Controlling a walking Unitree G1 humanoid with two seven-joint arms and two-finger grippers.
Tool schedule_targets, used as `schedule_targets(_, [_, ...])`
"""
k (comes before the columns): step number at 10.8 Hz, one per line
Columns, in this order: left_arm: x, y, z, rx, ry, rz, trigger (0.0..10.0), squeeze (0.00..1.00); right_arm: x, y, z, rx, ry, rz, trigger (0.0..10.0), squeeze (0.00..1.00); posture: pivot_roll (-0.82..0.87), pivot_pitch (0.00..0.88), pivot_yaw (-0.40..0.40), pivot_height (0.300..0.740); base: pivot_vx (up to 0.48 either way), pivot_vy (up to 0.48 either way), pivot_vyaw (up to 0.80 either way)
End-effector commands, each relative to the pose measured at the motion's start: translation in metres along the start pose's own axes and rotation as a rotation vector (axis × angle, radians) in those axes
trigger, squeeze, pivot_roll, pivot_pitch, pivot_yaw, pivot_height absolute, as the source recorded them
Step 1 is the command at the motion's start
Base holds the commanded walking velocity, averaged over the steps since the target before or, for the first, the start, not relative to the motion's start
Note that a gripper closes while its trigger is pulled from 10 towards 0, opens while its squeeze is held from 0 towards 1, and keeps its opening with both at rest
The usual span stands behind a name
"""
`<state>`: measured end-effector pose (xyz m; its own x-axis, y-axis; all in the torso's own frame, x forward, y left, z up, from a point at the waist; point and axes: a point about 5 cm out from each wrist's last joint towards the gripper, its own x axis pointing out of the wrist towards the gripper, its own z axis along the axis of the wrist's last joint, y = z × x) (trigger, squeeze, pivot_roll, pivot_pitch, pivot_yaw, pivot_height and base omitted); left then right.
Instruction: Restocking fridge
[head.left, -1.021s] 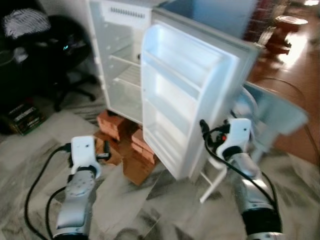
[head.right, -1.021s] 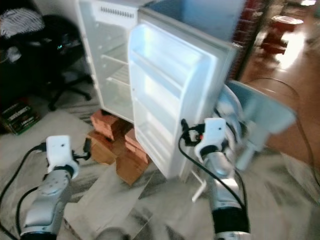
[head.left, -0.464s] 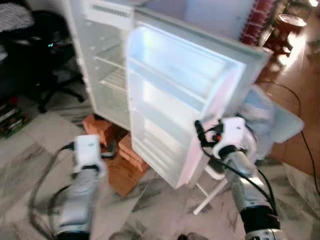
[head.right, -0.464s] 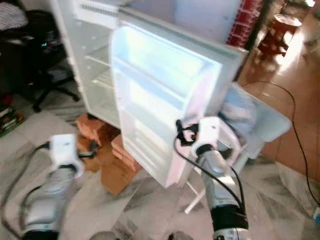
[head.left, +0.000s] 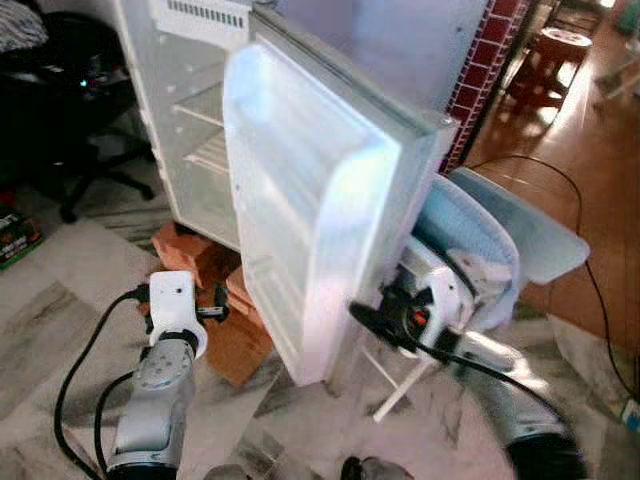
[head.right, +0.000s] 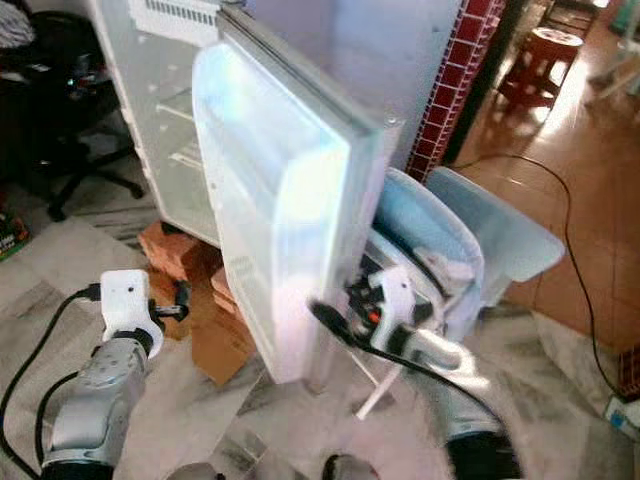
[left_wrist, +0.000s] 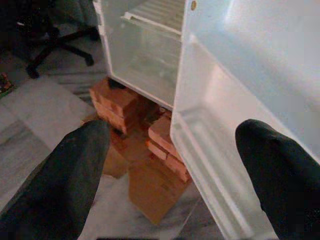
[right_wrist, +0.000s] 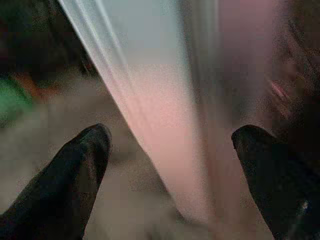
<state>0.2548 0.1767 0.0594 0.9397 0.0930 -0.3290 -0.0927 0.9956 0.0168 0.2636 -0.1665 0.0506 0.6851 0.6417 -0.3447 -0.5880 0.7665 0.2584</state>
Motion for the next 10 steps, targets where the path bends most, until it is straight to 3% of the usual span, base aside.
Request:
schedule_targets(1, [0.000, 0.000, 0.004, 0.005, -0.007, -0.007, 10.0, 0.00, -0.001, -0.007, -0.005, -0.048, 0.058, -0.020, 10.0, 0.00, 0.09, 0.000, -0.036, 0.740, 0.000, 0.000, 0.00])
schedule_targets(3, [-0.002, 0.002, 0.003, 0.008, -0.002, -0.006, 10.0, 0.00, -0.009, -0.031, -0.005, -0.110, 0.176, -0.091, 10.0, 0.00, 0.10, 0.000, -0.034, 0.740, 0.000, 0.000, 0.00])
schedule_targets(5, [-0.002, 0.003, 0.003, 0.010, 0.000, -0.008, 10.0, 0.00, -0.020, -0.046, -0.016, -0.210, 0.333, -0.125, 10.0, 0.00, 0.11, 0.000, -0.033, 0.740, 0.000, 0.000, 0.00])
schedule_targets(6, [-0.002, 0.002, 0.004, 0.010, -0.001, -0.011, 10.0, 0.00, -0.025, -0.064, -0.018, -0.253, 0.405, -0.249, 10.0, 0.00, 0.11, 0.000, -0.033, 0.740, 0.000, 0.000, 0.00])
schedule_targets(8, [-0.003, 0.003, 0.004, 0.012, 0.003, -0.012, 10.0, 0.00, -0.030, -0.076, -0.013, -0.308, 0.433, -0.301, 10.0, 0.00, 0.11, 0.000, -0.031, 0.740, 0.000, 0.000, 0.00])
schedule_targets(10, [-0.003, 0.003, 0.004, 0.011, 0.005, -0.012, 10.0, 0.00, -0.043, -0.097, 0.007, -0.330, 0.394, -0.433, 10.0, 0.00, 0.11, 0.000, -0.031, 0.740, 0.000, 0.000, 0.00])
